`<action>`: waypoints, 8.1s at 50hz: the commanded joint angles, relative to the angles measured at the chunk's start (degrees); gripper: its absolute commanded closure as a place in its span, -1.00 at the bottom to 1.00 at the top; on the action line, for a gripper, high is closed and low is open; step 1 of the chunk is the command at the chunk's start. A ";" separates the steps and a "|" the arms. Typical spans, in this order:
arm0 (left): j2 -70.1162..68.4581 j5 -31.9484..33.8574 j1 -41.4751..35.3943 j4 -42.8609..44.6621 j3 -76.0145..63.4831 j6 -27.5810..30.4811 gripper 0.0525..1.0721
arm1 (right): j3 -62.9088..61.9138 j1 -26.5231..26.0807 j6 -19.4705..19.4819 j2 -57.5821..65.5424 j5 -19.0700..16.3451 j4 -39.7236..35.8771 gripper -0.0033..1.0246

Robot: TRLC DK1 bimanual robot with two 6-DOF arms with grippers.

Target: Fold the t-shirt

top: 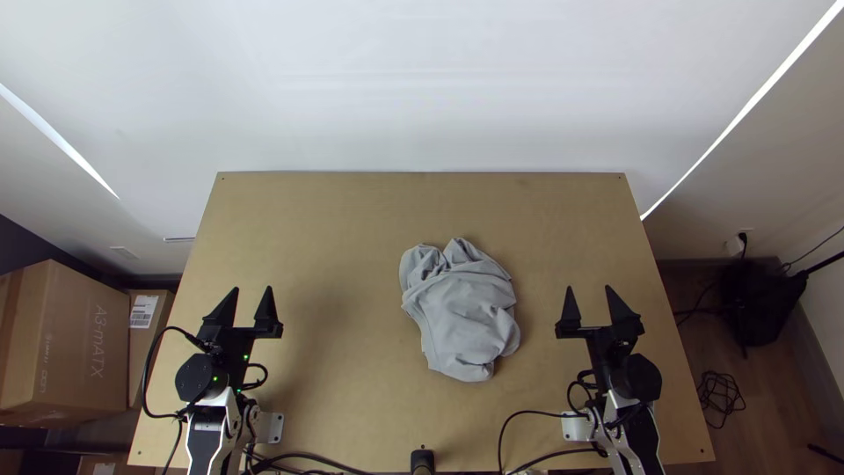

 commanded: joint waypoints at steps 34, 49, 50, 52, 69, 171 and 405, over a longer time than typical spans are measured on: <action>0.03 -0.07 -0.42 -2.12 0.46 4.37 -0.91 | 2.10 5.00 0.22 0.05 -0.91 -1.19 -0.93; 17.96 0.02 -0.60 -5.28 21.38 6.04 -0.91 | 21.35 8.69 -6.46 18.78 -0.91 -2.42 -0.93; 19.63 0.02 -0.68 -5.81 23.40 6.04 -0.91 | 23.11 9.05 -6.90 20.36 -0.91 -3.03 -0.93; 23.15 0.11 -1.39 -7.65 27.88 6.04 -0.91 | 26.80 10.10 -7.43 23.35 -0.91 -3.91 -0.93; 49.43 0.11 -6.57 -34.63 65.50 0.06 -0.91 | 65.12 27.68 -8.30 51.38 1.55 -31.77 -0.93; 49.96 0.81 0.19 -51.07 65.33 -4.33 -0.91 | 127.17 40.69 33.97 136.46 -3.11 -77.56 -0.41; 51.54 2.65 -2.35 -40.35 101.10 -14.09 0.96 | 90.70 16.25 13.58 42.51 -14.36 -22.63 0.95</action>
